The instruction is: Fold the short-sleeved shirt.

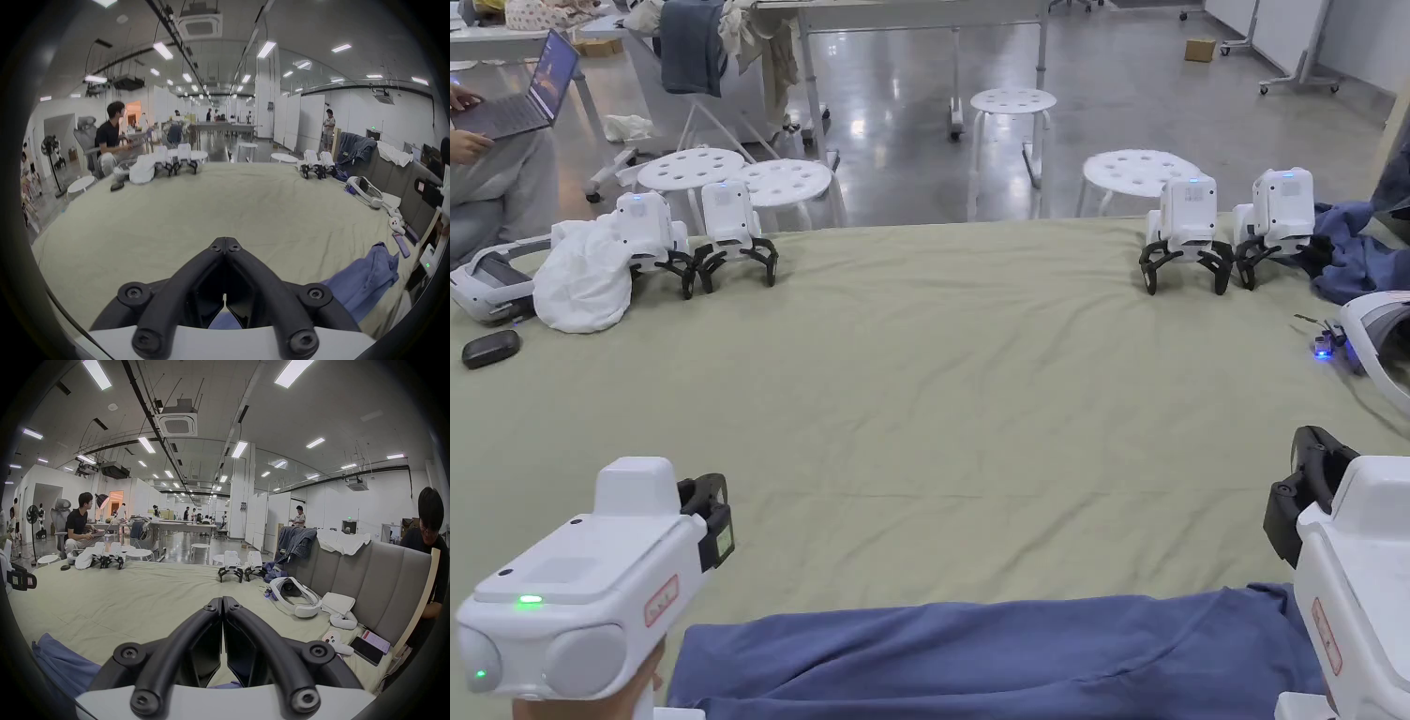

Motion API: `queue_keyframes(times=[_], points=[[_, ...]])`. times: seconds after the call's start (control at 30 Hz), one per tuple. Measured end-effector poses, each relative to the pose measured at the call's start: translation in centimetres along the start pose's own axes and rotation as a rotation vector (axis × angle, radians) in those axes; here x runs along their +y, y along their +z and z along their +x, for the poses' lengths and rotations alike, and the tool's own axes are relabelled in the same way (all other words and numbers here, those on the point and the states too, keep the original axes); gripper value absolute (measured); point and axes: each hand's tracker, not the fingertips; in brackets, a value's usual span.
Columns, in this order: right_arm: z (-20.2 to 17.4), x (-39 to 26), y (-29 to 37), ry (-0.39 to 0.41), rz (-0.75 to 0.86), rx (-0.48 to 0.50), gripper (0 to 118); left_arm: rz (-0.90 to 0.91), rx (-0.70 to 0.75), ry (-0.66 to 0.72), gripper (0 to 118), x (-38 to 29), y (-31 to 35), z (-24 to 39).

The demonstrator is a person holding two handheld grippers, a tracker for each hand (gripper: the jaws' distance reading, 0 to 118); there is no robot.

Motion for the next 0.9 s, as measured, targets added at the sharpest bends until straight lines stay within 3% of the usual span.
queue_keyframes(times=[0.17, 0.53, 0.67, 0.73, 0.87, 0.9], points=[[-0.1, -0.2, -0.3, 0.007, -0.013, 0.002, 4, -0.135, -0.089, 0.139, 0, 0.0, 0.1, -3.5], [-1.2, -1.0, -1.0, 0.029, -0.054, 0.014, 4, -0.474, -0.294, 0.269, 0, -5.9, -3.1, -10.4], [-1.7, -1.4, -1.2, 0.035, -0.076, 0.021, 4, -0.486, -0.322, 0.357, 0, -7.4, -3.4, -11.4], [-1.9, -1.7, -1.3, 0.040, -0.087, 0.023, 4, -0.494, -0.345, 0.387, 10, -7.8, -3.6, -11.8], [-2.1, -2.1, -1.5, 0.042, -0.098, 0.029, 4, -0.548, -0.356, 0.385, 75, -8.2, -4.2, -11.6], [-2.2, -2.0, -1.5, 0.045, -0.100, 0.028, 4, -0.568, -0.347, 0.361, 83, -8.2, -4.4, -11.4]])
